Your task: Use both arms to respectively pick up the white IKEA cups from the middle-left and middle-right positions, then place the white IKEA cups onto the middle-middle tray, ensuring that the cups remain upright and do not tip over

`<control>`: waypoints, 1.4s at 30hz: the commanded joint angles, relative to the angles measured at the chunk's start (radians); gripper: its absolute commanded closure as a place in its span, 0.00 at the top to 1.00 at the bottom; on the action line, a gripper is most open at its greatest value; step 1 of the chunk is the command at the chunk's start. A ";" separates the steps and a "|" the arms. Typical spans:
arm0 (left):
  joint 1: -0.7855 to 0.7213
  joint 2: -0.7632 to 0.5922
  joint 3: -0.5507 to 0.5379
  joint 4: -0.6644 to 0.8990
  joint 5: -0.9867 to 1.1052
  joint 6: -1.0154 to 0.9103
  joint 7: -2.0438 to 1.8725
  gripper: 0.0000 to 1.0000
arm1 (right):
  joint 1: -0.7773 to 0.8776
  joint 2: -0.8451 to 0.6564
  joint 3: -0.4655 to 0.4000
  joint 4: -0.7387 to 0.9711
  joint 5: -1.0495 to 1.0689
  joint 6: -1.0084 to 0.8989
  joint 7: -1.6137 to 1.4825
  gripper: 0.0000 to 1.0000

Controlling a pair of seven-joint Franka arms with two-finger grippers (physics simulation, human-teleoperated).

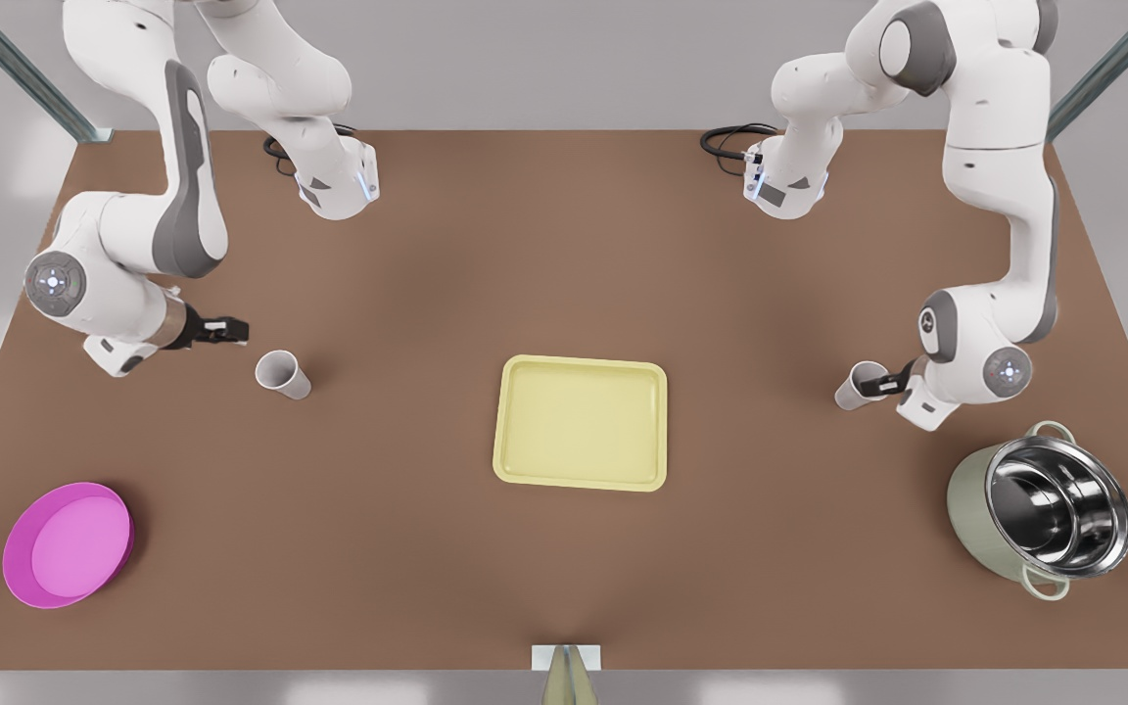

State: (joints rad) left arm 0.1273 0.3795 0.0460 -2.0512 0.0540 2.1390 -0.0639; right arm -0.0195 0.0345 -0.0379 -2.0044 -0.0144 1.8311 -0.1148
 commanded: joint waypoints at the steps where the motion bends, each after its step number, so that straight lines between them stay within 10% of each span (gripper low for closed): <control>1: 0.000 0.005 0.000 -0.001 0.000 0.045 0.068 0.97 | -0.013 0.004 -0.002 -0.040 0.013 0.235 0.000 1.00; 5: -0.003 0.012 -0.002 0.000 -0.039 0.029 0.062 0.39 | -0.027 0.016 -0.007 -0.109 0.018 0.323 0.000 1.00; 9: -0.008 0.007 -0.011 0.005 -0.102 0.004 0.038 0.21 | -0.050 0.039 -0.007 -0.151 0.030 0.369 0.000 1.00; 15: -0.092 -0.067 -0.055 0.089 -0.100 -0.031 -0.172 0.21 | -0.066 0.067 -0.008 -0.244 0.033 0.479 -0.002 1.00; 20: -0.118 -0.022 -0.297 0.258 -0.122 -0.028 -0.430 0.21 | -0.065 0.111 -0.007 -0.243 0.033 0.508 -0.002 1.00; 34: -0.356 0.234 -0.365 0.384 -0.118 0.216 -0.786 0.21 | -0.074 0.177 -0.007 -0.326 0.031 0.646 -0.011 1.00; 42: -0.377 0.280 -0.365 0.385 -0.100 0.260 -0.798 0.21 | -0.063 0.214 0.000 -0.315 0.030 0.677 -0.011 0.41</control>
State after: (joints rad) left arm -0.2490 0.6575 -0.3188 -1.6663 -0.0540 2.3650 -0.6399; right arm -0.0833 0.2463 -0.0388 -2.3216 0.0163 2.4863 -0.1206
